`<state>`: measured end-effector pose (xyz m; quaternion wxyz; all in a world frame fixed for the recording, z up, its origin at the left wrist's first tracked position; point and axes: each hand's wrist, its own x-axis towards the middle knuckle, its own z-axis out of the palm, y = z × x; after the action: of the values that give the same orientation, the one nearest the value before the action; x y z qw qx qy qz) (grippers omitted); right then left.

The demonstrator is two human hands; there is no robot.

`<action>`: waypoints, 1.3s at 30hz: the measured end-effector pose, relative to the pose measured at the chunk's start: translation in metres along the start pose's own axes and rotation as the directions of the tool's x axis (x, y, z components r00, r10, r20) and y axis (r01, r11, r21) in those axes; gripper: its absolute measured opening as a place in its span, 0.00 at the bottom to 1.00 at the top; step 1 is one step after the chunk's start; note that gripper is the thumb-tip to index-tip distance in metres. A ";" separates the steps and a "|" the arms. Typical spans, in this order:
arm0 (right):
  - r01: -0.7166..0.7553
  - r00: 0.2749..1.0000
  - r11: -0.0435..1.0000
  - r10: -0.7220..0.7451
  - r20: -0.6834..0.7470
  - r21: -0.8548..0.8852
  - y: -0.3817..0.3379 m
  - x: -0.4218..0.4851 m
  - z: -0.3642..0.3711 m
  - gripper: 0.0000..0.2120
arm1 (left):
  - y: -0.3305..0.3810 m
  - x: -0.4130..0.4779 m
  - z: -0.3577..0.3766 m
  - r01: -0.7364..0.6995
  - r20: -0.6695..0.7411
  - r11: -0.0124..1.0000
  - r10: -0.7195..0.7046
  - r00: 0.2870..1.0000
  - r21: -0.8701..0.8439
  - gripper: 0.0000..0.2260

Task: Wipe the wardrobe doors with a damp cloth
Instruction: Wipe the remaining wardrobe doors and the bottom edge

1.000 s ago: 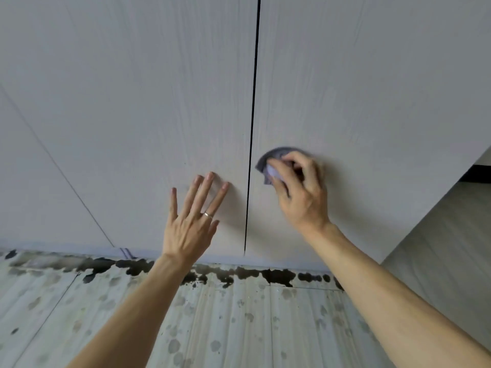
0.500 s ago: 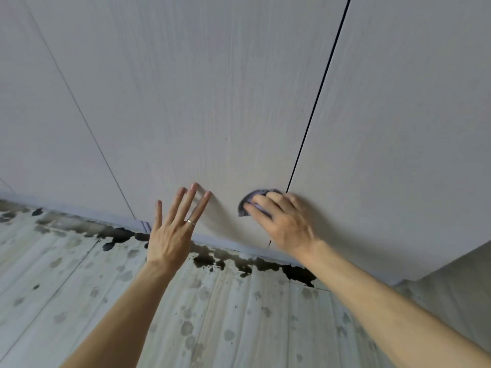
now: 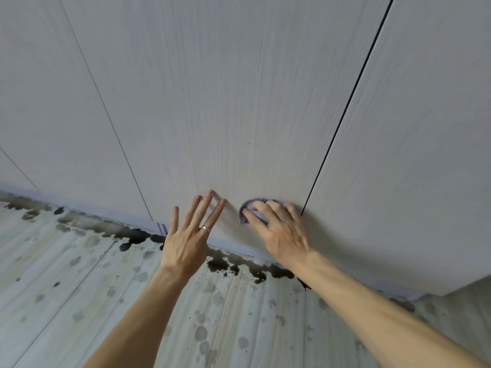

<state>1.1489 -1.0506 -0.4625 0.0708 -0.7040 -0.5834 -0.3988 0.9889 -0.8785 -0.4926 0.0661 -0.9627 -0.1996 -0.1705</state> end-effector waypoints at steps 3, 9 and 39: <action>-0.152 0.967 0.988 0.153 -0.205 0.018 0.025 0.062 -0.045 0.18 | 0.000 0.004 -0.020 0.034 -0.026 0.998 -0.036 0.999 -0.054 0.51; -0.357 0.793 0.920 0.390 -0.467 0.162 0.065 0.157 -0.126 0.15 | 0.003 0.029 -0.076 0.051 -0.082 0.992 -0.061 0.995 -0.116 0.48; -0.889 -0.091 0.441 0.104 0.990 -0.128 0.159 -0.147 -0.265 0.08 | 0.230 0.019 -0.146 -0.001 0.871 0.978 0.186 0.454 -0.208 0.19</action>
<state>1.1616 -1.3616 -0.3207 0.0813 -0.8809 -0.2221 0.4100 1.0549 -1.1101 -0.3631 -0.1240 -0.9218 -0.1355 0.3413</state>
